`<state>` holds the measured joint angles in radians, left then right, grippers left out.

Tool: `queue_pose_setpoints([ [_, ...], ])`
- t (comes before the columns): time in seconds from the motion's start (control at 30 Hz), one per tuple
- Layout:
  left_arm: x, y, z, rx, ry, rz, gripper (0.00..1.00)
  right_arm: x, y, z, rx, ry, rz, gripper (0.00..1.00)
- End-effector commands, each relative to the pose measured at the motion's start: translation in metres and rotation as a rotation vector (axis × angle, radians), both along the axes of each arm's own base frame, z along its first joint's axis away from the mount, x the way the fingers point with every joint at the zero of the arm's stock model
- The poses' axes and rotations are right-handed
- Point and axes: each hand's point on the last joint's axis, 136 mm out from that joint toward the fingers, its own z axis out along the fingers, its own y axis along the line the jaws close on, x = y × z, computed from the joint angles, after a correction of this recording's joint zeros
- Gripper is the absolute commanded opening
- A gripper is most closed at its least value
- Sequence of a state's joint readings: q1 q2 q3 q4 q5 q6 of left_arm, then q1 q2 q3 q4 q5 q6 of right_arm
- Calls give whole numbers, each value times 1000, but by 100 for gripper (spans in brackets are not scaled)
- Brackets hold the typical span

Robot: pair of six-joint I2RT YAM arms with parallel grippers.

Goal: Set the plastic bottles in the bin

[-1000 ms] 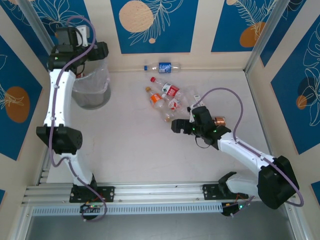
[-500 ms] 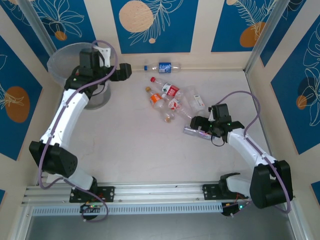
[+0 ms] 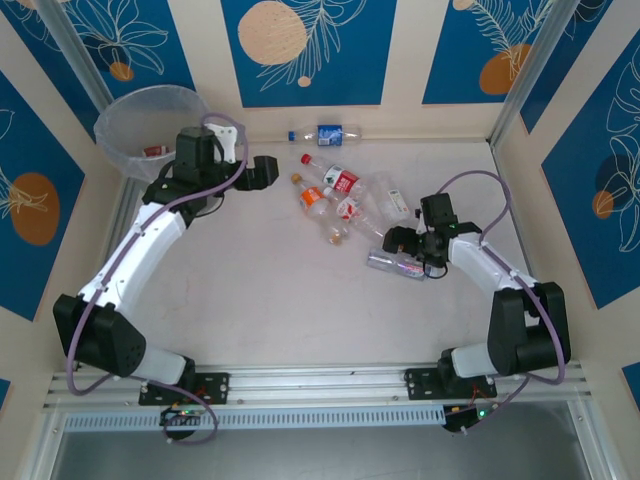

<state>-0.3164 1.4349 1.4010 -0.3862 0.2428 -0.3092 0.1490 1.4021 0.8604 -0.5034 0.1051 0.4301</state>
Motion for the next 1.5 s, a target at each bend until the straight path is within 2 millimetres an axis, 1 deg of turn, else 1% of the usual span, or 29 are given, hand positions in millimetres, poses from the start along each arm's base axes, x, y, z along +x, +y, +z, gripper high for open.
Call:
queue_pose_setpoints([
  [0.0, -8, -4, 13, -30, -39, -10, 99, -5, -4, -4, -32, 50, 29, 98],
  [0.17, -11, 0, 5, -20, -30, 0, 99, -8, 2, -8, -8, 96, 57, 97],
  [0.37, -11, 6, 0, 12, -30, 27, 99, -22, 20, -6, 82, 127, 93, 95],
  [0.5, -10, 7, -4, 19, -25, 29, 99, -31, 32, -2, 123, 143, 109, 95],
  [0.6, -8, 6, -7, 20, -16, 31, 99, -37, 41, -4, 139, 163, 116, 95],
  [0.77, -7, 6, -10, 21, -10, 33, 99, -47, 50, -12, 88, 203, 132, 95],
  [0.9, -6, 7, -10, 27, -14, 36, 99, -54, 48, -19, -22, 230, 173, 96],
  [0.97, -5, 7, -11, 32, -13, 39, 99, -57, 53, -21, -46, 244, 209, 96],
  [1.03, -5, 8, -12, 36, -12, 44, 99, -61, 63, -23, -57, 250, 261, 97],
  [1.1, -4, 9, -13, 39, -10, 48, 99, -63, 69, -26, -74, 254, 297, 100],
  [1.2, -5, 10, -16, 41, -5, 50, 99, -61, 69, -28, -109, 246, 299, 100],
  [1.3, -4, 10, -18, 45, 0, 52, 99, -53, 69, -22, -109, 221, 288, 99],
  [1.37, -5, 11, -18, 49, 2, 54, 99, -50, 74, -17, -91, 206, 301, 99],
  [1.47, -5, 12, -20, 59, 3, 58, 99, -52, 87, -10, -40, 171, 366, 99],
])
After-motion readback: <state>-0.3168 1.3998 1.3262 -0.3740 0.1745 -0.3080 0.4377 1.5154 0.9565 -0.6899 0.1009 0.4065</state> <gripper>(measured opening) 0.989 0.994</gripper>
